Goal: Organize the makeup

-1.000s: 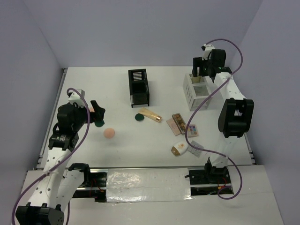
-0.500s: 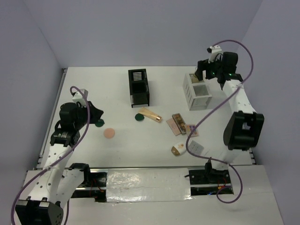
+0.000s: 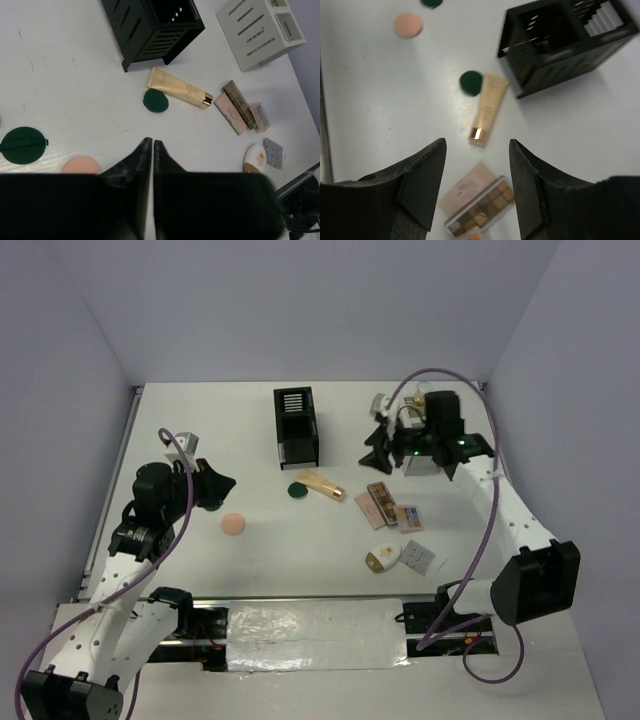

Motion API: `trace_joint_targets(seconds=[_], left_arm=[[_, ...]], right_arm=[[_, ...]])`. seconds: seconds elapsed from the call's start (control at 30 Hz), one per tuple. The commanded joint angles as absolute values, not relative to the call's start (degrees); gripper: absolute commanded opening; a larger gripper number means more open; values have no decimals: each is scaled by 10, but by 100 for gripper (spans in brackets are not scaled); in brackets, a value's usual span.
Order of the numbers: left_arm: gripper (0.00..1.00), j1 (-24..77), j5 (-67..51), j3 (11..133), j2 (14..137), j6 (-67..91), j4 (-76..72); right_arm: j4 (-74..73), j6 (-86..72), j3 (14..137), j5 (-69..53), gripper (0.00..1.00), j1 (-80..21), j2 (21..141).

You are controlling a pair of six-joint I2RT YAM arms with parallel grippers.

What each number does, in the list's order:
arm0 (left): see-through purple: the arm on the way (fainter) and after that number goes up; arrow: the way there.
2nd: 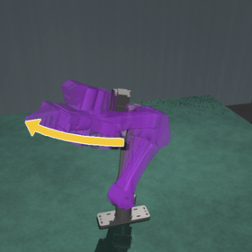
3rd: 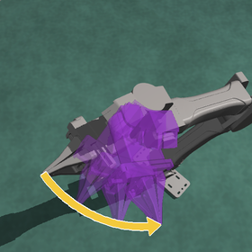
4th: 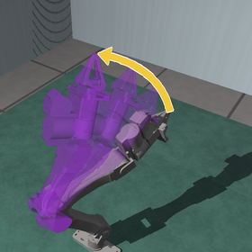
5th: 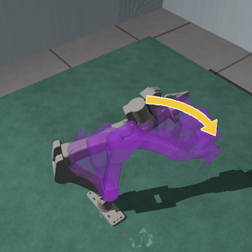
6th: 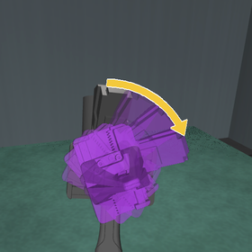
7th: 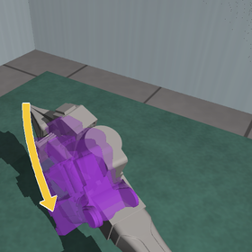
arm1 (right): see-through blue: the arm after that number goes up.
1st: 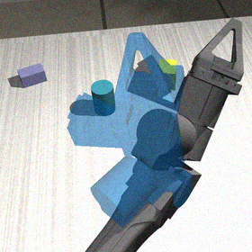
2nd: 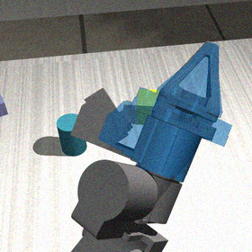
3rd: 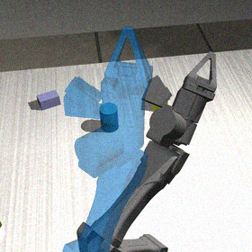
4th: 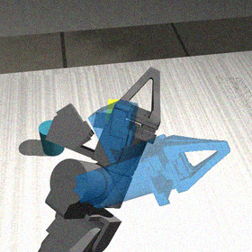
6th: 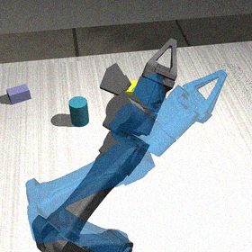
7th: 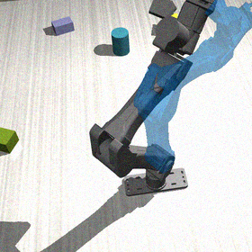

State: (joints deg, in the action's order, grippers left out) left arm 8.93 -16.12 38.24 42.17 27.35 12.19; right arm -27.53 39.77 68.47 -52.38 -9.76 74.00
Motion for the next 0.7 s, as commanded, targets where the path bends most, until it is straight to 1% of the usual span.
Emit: trace_joint_targets(seconds=[0.0, 0.07, 0.1, 0.13, 0.17, 0.2, 0.23, 0.27, 0.33, 0.4, 0.53, 0.67], left_arm=[[22, 92, -149, 384, 399, 276, 127], [36, 92, -130, 384, 386, 275, 137], [52, 92, -113, 385, 382, 275, 148], [62, 92, -105, 386, 375, 275, 155], [74, 93, -95, 390, 371, 274, 163], [78, 92, -86, 392, 369, 273, 177], [82, 92, -77, 394, 363, 272, 183], [86, 92, -64, 395, 361, 271, 189], [87, 92, -59, 397, 354, 265, 203], [88, 92, -49, 398, 352, 263, 217], [90, 91, -38, 394, 339, 258, 228], [91, 92, -33, 391, 334, 260, 225]], right_arm=[[-291, 316, 658, -416, 62, -191, 762], [-281, 290, 663, -330, 70, -225, 785], [-286, 265, 679, -304, 72, -250, 816], [-294, 257, 691, -284, 74, -261, 837], [-301, 249, 703, -270, 78, -268, 857], [-304, 238, 712, -233, 82, -274, 893], [-307, 223, 729, -218, 82, -286, 911], [-306, 216, 736, -207, 90, -291, 927], [-297, 195, 753, -157, 92, -302, 969], [-297, 188, 772, -135, 92, -308, 1006], [-282, 185, 781, -113, 92, -320, 1043], [-280, 185, 783, -113, 86, -324, 1065]])
